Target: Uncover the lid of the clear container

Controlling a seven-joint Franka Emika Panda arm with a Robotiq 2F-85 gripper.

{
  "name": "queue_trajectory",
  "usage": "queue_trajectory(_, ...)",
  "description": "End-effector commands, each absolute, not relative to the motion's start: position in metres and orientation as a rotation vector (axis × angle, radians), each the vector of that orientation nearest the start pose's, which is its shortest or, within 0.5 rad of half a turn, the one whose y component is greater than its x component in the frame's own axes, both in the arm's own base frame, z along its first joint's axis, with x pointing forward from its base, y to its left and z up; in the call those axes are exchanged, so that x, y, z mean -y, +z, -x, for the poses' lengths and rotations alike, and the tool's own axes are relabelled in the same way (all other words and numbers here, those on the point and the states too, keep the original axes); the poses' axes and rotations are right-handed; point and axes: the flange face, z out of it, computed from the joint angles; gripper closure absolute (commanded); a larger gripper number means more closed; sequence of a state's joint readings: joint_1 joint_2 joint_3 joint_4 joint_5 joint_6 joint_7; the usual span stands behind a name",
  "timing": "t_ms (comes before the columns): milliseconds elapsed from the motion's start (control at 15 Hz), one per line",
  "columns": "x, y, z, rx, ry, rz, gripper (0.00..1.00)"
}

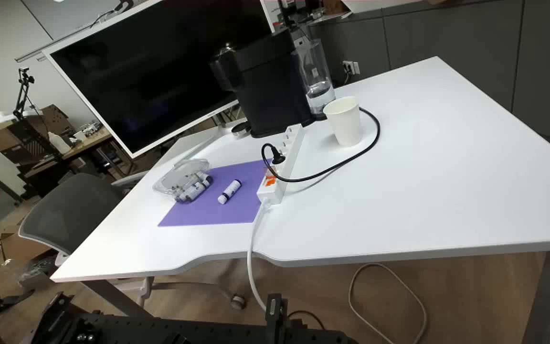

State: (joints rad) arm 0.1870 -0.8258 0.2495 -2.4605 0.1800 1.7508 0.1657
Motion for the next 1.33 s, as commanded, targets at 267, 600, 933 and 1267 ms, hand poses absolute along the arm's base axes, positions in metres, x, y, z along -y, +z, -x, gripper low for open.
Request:
queue_trajectory(267,-0.165,0.561,-0.275,0.278,-0.162,3.102,0.0)
queue_trajectory(600,-0.165,0.561,-0.275,0.278,-0.162,3.102,0.0)
queue_trajectory(933,-0.158,0.556,-0.286,0.26,-0.288,3.179,0.0)
queue_trajectory(1267,-0.117,0.519,-0.333,0.267,-0.389,3.348,0.0)
